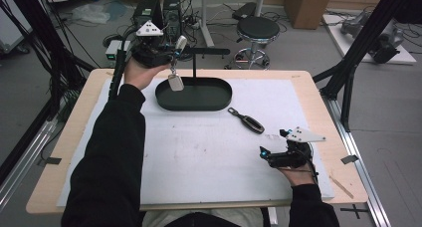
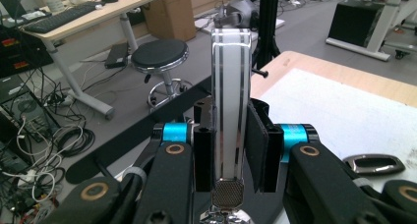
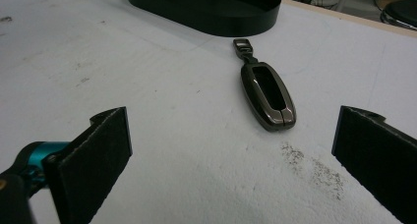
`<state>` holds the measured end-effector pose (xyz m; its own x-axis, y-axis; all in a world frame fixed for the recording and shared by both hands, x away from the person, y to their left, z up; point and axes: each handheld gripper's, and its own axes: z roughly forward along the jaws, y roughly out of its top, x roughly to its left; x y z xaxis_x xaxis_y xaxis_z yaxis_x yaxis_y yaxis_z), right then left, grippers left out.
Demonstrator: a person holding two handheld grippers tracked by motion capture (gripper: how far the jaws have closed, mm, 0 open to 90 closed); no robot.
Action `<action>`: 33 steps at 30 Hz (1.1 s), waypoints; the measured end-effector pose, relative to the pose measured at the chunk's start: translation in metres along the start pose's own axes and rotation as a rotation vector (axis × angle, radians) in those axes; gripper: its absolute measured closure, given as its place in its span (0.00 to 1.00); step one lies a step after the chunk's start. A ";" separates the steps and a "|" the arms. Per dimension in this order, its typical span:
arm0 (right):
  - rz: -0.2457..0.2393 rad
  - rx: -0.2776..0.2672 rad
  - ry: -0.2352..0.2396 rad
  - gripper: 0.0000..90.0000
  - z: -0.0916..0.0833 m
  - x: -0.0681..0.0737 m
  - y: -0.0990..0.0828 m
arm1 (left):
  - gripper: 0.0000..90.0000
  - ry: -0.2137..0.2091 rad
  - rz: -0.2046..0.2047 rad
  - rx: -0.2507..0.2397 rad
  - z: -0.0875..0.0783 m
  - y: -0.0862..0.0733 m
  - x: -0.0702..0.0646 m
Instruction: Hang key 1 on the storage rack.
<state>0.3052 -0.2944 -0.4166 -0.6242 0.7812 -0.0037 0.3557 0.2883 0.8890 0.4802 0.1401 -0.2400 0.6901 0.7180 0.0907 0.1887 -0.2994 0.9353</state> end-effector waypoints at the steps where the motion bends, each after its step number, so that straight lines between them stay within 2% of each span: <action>1: 0.002 0.002 -0.001 0.01 0.000 0.000 0.000 | 0.83 0.000 0.000 0.000 0.000 0.000 0.000; 5: 0.001 -0.001 0.001 0.01 0.000 0.000 0.000 | 0.83 0.018 0.007 0.007 0.014 0.004 0.004; 13: 0.008 -0.002 -0.010 0.01 -0.002 0.000 -0.001 | 0.83 0.039 -0.001 -0.017 0.024 0.006 0.008; 17: 0.006 0.005 -0.014 0.01 -0.003 0.000 -0.002 | 0.83 0.052 0.012 -0.033 0.030 0.015 0.009; 20: 0.001 0.004 -0.016 0.01 -0.004 0.000 -0.002 | 0.83 0.063 0.012 -0.021 0.035 0.020 0.011; 24: 0.002 0.005 -0.022 0.01 -0.005 0.000 -0.003 | 0.83 0.063 0.001 -0.032 0.040 0.027 0.009; 30: 0.005 -0.001 -0.028 0.01 -0.006 0.000 -0.003 | 0.83 0.082 -0.009 -0.009 0.050 0.030 0.008; 33: 0.001 0.004 -0.033 0.01 -0.008 0.001 -0.004 | 0.83 0.111 0.007 0.014 0.059 0.028 0.006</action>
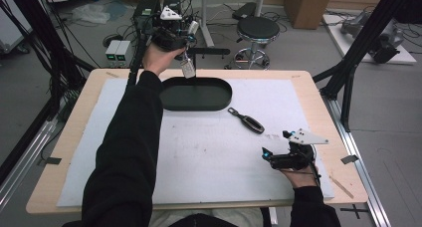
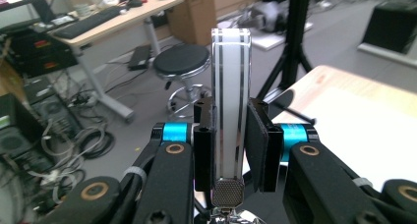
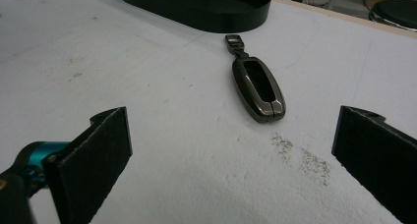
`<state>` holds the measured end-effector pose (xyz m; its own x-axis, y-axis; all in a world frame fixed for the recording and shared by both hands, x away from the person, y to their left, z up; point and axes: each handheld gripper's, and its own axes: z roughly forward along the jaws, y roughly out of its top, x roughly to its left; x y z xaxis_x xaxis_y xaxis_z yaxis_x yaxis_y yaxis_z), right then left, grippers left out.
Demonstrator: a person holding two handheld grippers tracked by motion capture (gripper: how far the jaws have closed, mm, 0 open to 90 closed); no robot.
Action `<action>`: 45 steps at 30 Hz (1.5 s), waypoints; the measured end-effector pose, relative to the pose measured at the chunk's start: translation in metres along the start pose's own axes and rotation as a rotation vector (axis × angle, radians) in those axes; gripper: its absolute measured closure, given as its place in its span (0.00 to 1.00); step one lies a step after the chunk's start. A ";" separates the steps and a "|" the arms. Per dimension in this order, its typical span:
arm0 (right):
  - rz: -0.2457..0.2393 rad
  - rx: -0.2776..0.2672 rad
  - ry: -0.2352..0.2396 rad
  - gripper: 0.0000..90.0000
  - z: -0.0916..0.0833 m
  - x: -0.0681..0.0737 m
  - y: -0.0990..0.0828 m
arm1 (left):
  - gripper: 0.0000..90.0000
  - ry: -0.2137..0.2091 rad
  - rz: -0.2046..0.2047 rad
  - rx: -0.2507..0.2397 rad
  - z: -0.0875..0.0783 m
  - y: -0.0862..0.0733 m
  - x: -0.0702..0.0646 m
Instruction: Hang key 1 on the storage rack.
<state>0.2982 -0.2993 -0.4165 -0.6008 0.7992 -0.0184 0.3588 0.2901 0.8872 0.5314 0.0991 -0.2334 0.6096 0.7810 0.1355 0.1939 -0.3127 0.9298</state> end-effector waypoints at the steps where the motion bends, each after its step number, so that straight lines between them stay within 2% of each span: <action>1: -0.001 -0.005 -0.002 0.01 0.000 0.000 0.000 | 0.83 0.000 0.000 0.000 0.000 0.000 0.000; 3: 0.004 -0.002 -0.005 0.01 -0.001 0.000 -0.001 | 0.83 0.023 0.022 0.014 0.007 -0.002 -0.001; 7: 0.004 0.002 -0.008 0.01 -0.001 -0.001 -0.002 | 0.83 0.033 0.028 0.020 0.012 -0.003 -0.001; 11: 0.001 0.008 -0.011 0.01 -0.001 0.000 -0.002 | 0.83 0.041 0.013 -0.008 0.014 -0.002 0.000; 17: -0.002 0.008 -0.019 0.01 -0.002 -0.001 -0.002 | 0.83 0.050 0.013 -0.030 0.014 0.002 0.002; 20: 0.000 0.010 -0.019 0.01 -0.002 0.000 -0.003 | 0.83 0.068 0.014 -0.034 0.015 0.003 0.004; 25: 0.000 0.012 -0.018 0.01 -0.001 0.000 -0.003 | 0.83 0.088 -0.010 -0.047 0.017 0.002 0.010; 27: 0.000 0.011 -0.017 0.01 -0.001 0.000 -0.003 | 0.81 0.105 -0.042 -0.044 0.016 0.002 0.011; 28: 0.001 0.011 -0.016 0.01 -0.001 -0.001 -0.003 | 0.70 0.102 -0.070 -0.051 0.014 0.003 0.012; 29: 0.001 0.011 -0.016 0.01 -0.001 -0.001 -0.003 | 0.70 0.095 -0.091 -0.055 0.014 0.004 0.013; 30: -0.003 0.011 -0.018 0.01 0.000 -0.001 -0.003 | 0.62 0.077 -0.117 -0.055 0.012 0.004 0.016; 33: -0.004 0.010 -0.018 0.01 -0.001 0.000 -0.002 | 0.37 0.074 -0.104 -0.042 0.011 0.002 0.018; 34: -0.001 0.009 -0.016 0.01 -0.002 0.001 -0.002 | 0.28 0.063 -0.095 -0.020 0.009 0.000 0.020; 36: -0.002 0.008 -0.019 0.01 -0.002 0.000 -0.003 | 0.17 0.047 -0.110 0.001 0.006 -0.002 0.022; 37: -0.002 0.010 -0.021 0.01 -0.003 0.000 -0.003 | 0.13 0.047 -0.110 0.001 0.006 -0.002 0.022; 38: -0.001 0.008 -0.019 0.01 -0.003 0.000 -0.003 | 0.11 0.030 -0.123 0.037 0.004 -0.004 0.025; 40: -0.002 0.008 -0.019 0.01 -0.003 0.000 -0.003 | 0.08 0.008 -0.117 0.064 0.000 -0.006 0.026; 41: 0.000 0.008 -0.020 0.01 -0.003 0.000 -0.003 | 0.07 0.008 -0.117 0.064 0.000 -0.006 0.026; 45: -0.005 0.014 -0.024 0.01 -0.003 0.000 -0.003 | 0.07 -0.060 -0.126 0.039 -0.017 -0.014 0.026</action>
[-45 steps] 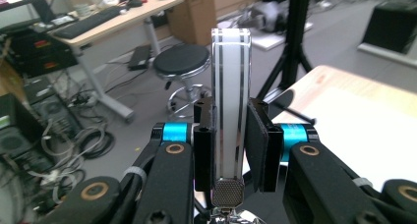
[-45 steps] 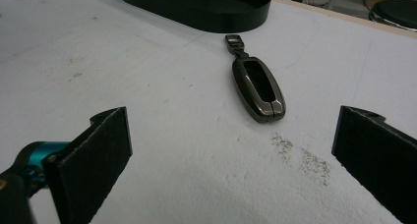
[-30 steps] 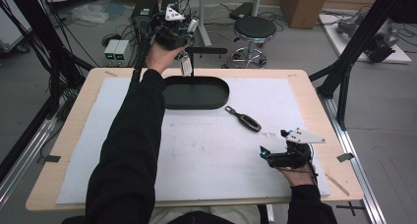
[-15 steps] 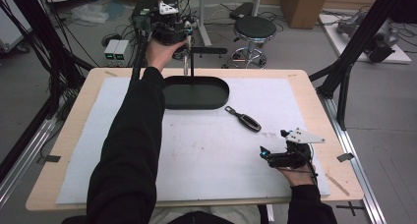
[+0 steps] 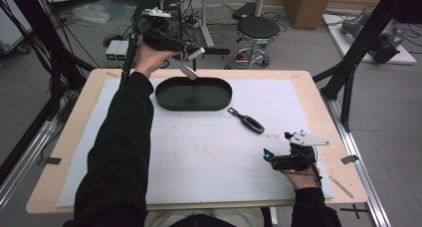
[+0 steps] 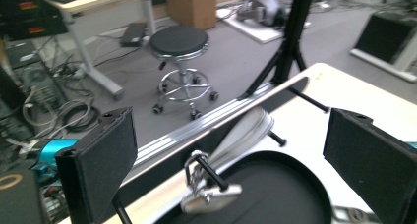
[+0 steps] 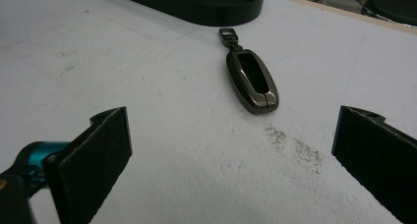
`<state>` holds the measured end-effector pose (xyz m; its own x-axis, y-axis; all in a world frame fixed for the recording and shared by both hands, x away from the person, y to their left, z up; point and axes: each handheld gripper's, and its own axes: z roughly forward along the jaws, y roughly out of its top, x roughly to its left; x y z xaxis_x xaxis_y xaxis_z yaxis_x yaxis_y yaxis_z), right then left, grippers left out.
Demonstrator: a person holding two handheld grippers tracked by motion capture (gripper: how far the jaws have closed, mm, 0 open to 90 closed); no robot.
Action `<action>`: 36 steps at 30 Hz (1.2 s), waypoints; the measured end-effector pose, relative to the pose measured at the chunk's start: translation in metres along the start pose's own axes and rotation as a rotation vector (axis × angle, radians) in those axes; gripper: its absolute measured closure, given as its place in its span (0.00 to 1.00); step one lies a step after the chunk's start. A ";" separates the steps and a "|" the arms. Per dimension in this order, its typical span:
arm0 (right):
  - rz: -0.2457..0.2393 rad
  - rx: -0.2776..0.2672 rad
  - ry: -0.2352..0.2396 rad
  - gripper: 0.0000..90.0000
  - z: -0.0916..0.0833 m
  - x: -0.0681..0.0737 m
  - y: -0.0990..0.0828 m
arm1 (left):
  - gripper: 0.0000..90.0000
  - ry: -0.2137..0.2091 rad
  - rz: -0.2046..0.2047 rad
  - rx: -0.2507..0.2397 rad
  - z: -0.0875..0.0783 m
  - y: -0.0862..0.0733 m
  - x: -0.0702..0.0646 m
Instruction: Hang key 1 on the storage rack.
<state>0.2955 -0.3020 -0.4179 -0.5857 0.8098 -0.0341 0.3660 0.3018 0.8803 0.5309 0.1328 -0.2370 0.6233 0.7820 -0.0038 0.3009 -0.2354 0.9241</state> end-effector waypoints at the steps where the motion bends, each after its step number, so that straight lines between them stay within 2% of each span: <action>1: 0.005 0.000 -0.001 0.01 0.000 0.000 0.000 | 0.07 -0.021 0.000 0.003 -0.004 -0.002 0.000; 2: 0.005 -0.005 0.000 0.01 -0.001 0.000 0.000 | 0.06 -0.042 -0.003 0.013 -0.007 -0.005 0.000; 3: 0.005 -0.005 0.000 0.01 -0.001 0.000 0.000 | 0.04 -0.042 -0.003 0.013 -0.007 -0.005 0.000; 6: 0.004 -0.004 0.000 0.01 -0.001 0.001 0.000 | 0.02 -0.106 -0.021 0.059 -0.019 -0.013 0.003; 7: 0.002 -0.004 0.000 0.01 -0.001 0.001 0.000 | 0.02 -0.106 -0.021 0.059 -0.019 -0.013 0.003; 8: 0.000 -0.005 0.000 0.01 -0.001 0.001 0.001 | 0.02 -0.127 -0.019 0.100 -0.023 -0.014 0.003; 9: 0.000 -0.005 0.000 0.01 -0.001 0.001 0.001 | 0.02 -0.127 -0.019 0.100 -0.023 -0.014 0.003; 10: 0.003 -0.002 0.002 0.01 0.000 0.003 0.001 | 0.02 -0.155 -0.019 0.105 -0.028 -0.015 0.002; 15: -0.002 -0.003 0.001 0.01 0.000 0.003 0.002 | 0.02 -0.141 0.001 0.059 -0.040 -0.018 -0.008; 17: -0.001 -0.003 0.001 0.01 0.000 0.003 0.002 | 0.02 -0.156 -0.005 0.039 -0.045 -0.022 -0.014; 18: -0.003 -0.003 0.002 0.01 0.000 0.003 0.002 | 0.02 -0.150 0.011 0.028 -0.050 -0.026 -0.021; 21: -0.004 -0.006 0.003 0.01 0.000 0.003 0.002 | 0.02 -0.143 0.028 0.029 -0.055 -0.030 -0.026; 22: -0.004 -0.005 0.004 0.01 0.000 0.003 0.002 | 0.02 -0.138 0.044 0.031 -0.059 -0.034 -0.029; 25: -0.006 -0.006 0.002 0.01 0.000 0.003 0.002 | 0.02 -0.136 0.044 0.027 -0.063 -0.040 -0.030; 27: -0.007 -0.005 0.002 0.01 0.001 0.003 0.002 | 0.02 -0.138 0.037 0.023 -0.070 -0.051 -0.029; 29: -0.006 -0.005 0.001 0.01 0.001 0.003 0.002 | 0.02 -0.131 0.040 0.025 -0.073 -0.055 -0.029; 30: -0.001 0.000 0.004 0.01 0.001 0.004 0.002 | 0.02 -0.122 0.036 0.029 -0.076 -0.062 -0.027; 33: -0.007 -0.003 0.004 0.01 0.001 0.004 0.002 | 0.02 -0.126 0.027 0.028 -0.078 -0.070 -0.025; 34: -0.008 0.000 0.002 0.01 0.001 0.004 0.002 | 0.02 -0.133 0.015 0.036 -0.079 -0.078 -0.024; 36: -0.005 0.000 0.002 0.01 0.002 0.004 0.002 | 0.02 -0.125 0.021 0.054 -0.080 -0.085 -0.023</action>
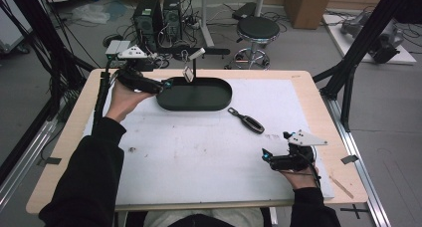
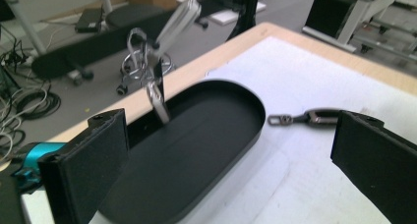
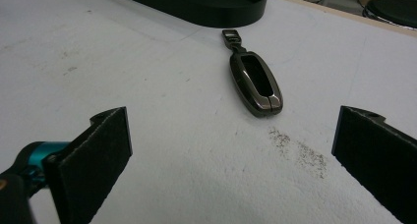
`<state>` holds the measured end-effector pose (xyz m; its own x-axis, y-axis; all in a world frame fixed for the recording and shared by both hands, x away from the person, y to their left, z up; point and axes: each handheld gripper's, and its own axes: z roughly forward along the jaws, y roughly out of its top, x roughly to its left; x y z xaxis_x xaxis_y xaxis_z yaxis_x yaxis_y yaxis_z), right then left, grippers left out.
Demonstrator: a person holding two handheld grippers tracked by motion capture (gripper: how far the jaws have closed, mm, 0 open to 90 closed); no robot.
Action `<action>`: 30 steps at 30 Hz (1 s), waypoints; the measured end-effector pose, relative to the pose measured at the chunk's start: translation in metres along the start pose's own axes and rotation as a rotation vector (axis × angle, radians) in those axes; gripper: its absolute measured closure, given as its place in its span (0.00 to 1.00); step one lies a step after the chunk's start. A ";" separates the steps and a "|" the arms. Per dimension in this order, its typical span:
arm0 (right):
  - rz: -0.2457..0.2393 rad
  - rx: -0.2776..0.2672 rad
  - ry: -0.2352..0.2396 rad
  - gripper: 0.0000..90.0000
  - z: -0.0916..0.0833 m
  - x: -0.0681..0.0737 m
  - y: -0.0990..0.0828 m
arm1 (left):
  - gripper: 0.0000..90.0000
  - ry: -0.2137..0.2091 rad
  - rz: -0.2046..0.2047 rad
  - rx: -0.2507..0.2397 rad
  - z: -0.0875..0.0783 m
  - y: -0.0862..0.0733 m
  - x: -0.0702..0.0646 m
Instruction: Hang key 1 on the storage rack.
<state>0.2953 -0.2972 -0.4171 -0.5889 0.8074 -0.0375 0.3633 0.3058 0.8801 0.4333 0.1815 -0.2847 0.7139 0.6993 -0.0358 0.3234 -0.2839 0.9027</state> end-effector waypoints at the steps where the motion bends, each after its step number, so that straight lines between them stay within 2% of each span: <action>1: -0.002 0.001 0.000 0.01 0.000 0.000 0.000 | 0.02 0.000 0.000 0.000 0.000 0.000 0.000; 6: -0.003 0.001 -0.002 0.01 0.000 0.000 0.000 | 0.02 0.002 0.001 0.024 -0.001 -0.013 -0.001; 8: -0.001 0.002 -0.002 0.01 0.000 0.000 0.000 | 0.02 0.011 0.021 0.044 -0.002 -0.018 -0.005; 14: -0.001 0.002 -0.004 0.01 -0.001 0.000 0.000 | 0.02 0.016 0.053 0.057 -0.007 -0.026 -0.011; 16: 0.003 0.003 -0.004 0.01 -0.001 0.000 0.000 | 0.02 0.015 0.053 0.057 -0.010 -0.031 -0.012; 20: 0.001 0.003 -0.004 0.01 -0.001 0.000 0.000 | 0.02 0.018 0.022 0.044 -0.018 -0.044 -0.010; 27: -0.004 0.003 -0.007 0.01 0.000 0.000 0.000 | 0.02 0.010 -0.008 0.024 -0.025 -0.061 -0.010; 30: -0.007 0.011 -0.003 0.01 0.002 0.001 0.000 | 0.02 0.019 -0.002 0.033 -0.028 -0.071 -0.012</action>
<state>0.2962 -0.2958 -0.4179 -0.5891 0.8068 -0.0452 0.3669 0.3169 0.8746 0.3843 0.2112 -0.3369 0.7011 0.7124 -0.0295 0.3457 -0.3035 0.8879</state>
